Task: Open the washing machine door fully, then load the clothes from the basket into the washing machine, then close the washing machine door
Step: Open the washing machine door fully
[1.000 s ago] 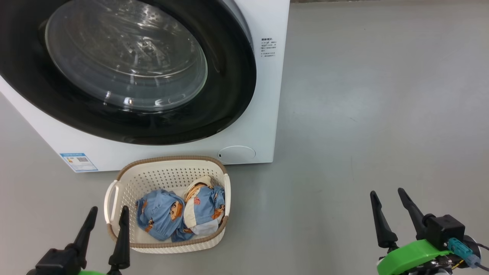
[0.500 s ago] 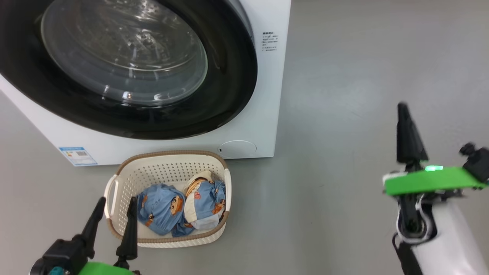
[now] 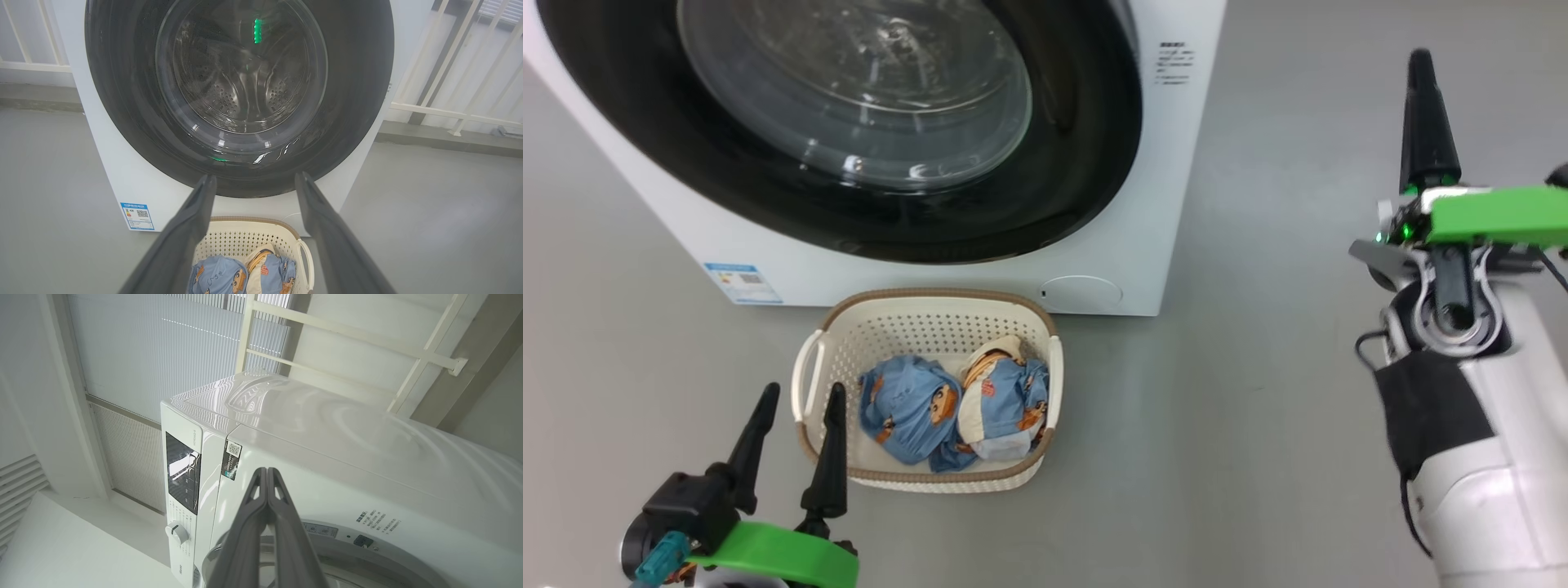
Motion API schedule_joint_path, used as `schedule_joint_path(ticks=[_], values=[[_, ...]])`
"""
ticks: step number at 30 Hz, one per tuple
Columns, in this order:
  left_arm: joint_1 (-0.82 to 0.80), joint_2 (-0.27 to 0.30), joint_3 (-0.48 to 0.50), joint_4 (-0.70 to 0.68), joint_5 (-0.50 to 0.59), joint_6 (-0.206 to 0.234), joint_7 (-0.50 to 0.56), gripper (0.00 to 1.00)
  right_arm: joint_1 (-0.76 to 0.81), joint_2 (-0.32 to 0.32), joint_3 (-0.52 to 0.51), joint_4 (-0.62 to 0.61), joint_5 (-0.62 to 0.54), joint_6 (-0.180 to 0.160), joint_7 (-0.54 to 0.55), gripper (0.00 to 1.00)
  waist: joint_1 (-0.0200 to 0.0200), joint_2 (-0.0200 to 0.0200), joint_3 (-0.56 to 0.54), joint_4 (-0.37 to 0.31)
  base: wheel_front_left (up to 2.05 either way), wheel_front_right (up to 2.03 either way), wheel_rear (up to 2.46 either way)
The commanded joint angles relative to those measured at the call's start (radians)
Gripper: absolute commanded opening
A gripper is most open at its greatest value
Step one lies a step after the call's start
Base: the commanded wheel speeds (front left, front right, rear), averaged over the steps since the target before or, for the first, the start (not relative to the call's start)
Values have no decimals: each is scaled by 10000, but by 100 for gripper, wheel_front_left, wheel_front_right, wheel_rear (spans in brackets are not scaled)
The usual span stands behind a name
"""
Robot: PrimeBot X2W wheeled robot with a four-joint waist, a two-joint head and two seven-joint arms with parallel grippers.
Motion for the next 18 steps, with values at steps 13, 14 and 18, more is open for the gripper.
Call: schedule_joint_path(ticks=[13, 14, 18], values=[[-833, -32, 35, -240, -325, -16, -65, 100, -2416, -1108, 375, 1619, 2708, 16, 4520, 0, 0, 0, 1004, 1094, 0, 0, 0], [-883, -39, 9, -257, -338, -16, -65, 100, -2546, -1165, 428, 1808, 2781, 16, 4861, 0, 0, 0, 1090, 1136, 0, 0, 0], [-1129, -68, -157, -343, -413, -16, -65, 100, -3175, -1406, 659, 2455, 2809, 16, 5880, 0, 0, 0, 1450, 1268, 0, 0, 0]])
